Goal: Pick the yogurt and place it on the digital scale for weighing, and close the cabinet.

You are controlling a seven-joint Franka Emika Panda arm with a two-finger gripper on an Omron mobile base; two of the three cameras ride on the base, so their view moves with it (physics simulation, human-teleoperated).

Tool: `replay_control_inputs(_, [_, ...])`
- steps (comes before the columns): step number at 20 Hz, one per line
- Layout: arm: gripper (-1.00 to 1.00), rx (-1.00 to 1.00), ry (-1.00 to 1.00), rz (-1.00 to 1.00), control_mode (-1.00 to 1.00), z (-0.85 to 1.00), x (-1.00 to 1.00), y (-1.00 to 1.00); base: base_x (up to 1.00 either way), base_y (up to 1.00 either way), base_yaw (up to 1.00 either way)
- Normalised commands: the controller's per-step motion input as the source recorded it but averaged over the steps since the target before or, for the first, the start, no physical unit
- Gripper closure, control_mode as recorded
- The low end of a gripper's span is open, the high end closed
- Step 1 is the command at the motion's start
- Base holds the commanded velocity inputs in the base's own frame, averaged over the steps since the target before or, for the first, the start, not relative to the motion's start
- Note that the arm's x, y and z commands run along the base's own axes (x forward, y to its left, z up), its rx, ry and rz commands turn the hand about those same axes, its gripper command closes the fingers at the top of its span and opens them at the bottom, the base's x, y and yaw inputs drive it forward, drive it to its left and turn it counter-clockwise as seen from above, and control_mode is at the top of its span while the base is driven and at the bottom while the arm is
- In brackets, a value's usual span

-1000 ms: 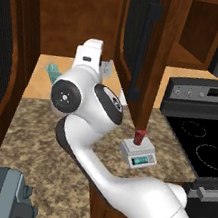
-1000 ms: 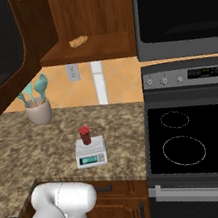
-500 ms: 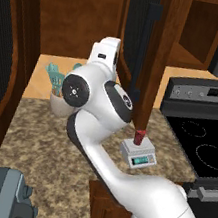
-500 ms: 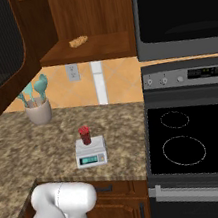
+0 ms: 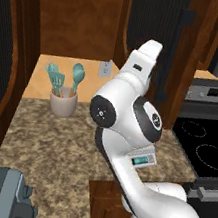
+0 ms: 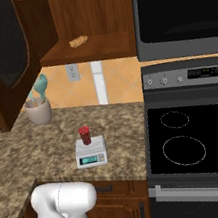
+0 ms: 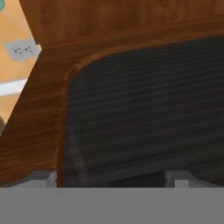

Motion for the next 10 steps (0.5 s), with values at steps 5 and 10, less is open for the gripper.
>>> replay_control_inputs(5, [-1.00,0.13,-0.02,-0.05,-1.00,0.12,0.03,-0.91,0.00,0.00,0.00])
replay_control_inputs(10, [-1.00,0.12,-0.01,-0.06,-1.00,0.13,0.36,-0.87,0.00,0.00,0.00])
